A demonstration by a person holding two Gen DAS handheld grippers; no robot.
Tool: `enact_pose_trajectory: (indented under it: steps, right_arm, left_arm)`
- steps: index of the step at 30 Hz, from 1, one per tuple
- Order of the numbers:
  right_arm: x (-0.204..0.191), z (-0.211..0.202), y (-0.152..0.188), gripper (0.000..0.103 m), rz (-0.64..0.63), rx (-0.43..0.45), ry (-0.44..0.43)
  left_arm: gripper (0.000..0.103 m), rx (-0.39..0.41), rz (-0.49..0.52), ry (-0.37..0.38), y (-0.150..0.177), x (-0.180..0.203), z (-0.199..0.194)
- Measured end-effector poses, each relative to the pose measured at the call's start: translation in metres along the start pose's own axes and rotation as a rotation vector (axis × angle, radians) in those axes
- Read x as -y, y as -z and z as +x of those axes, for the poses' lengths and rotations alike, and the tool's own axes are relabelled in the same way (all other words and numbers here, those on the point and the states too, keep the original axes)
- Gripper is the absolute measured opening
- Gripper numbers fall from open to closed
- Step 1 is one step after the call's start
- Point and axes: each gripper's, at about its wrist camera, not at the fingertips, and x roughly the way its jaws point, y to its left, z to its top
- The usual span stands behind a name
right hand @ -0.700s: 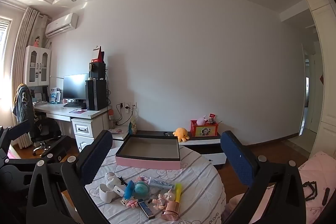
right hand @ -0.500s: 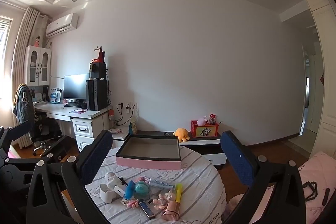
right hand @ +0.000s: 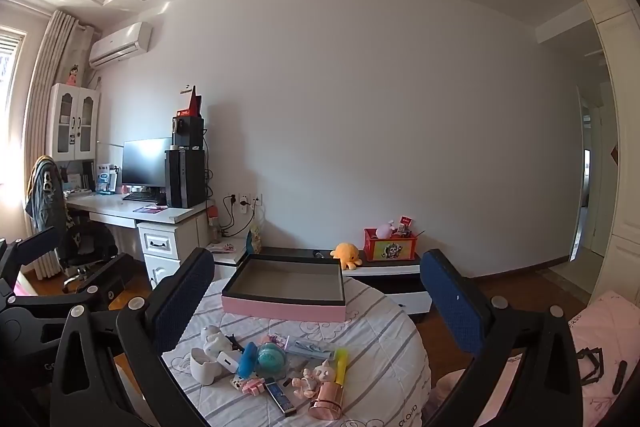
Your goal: Organize rigid objects
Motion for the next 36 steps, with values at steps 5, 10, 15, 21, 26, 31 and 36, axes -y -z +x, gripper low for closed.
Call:
enact_pose_trajectory:
  steps: [5, 10, 15, 21, 26, 31, 36]
  right_arm:
    - [0.0004, -0.0006, -0.002, 0.103, -0.001, 0.001, -0.002]
    - [0.0, -0.0009, -0.0018, 0.103, -0.001, 0.002, -0.001]
    - [0.0005, -0.0008, -0.0017, 0.103, 0.001, 0.002, -0.003]
    - [0.001, -0.0005, -0.0016, 0.103, 0.001, 0.001, -0.003]
    - [0.0008, -0.0003, -0.0019, 0.103, 0.0, 0.0, -0.003]
    - [-0.0008, -0.0011, -0.0022, 0.103, -0.003, 0.001, -0.003]
    - [-0.0009, -0.0014, -0.0026, 0.103, -0.002, 0.002, -0.004]
  left_arm:
    - [0.103, -0.003, -0.001, -0.001, -0.0018, -0.0016, 0.0]
    - [0.103, -0.003, -0.002, 0.0, -0.0014, -0.0021, -0.0003]
    - [0.103, -0.002, -0.002, -0.001, -0.0013, -0.0017, 0.0]
    - [0.103, -0.001, -0.003, -0.001, -0.0017, -0.0021, -0.0005]
    - [0.103, 0.0, -0.002, -0.001, -0.0013, -0.0024, -0.0007]
    - [0.103, 0.001, -0.002, -0.001, -0.0025, -0.0031, -0.0014]
    - [0.103, 0.002, -0.002, 0.0, -0.0027, -0.0031, -0.0021]
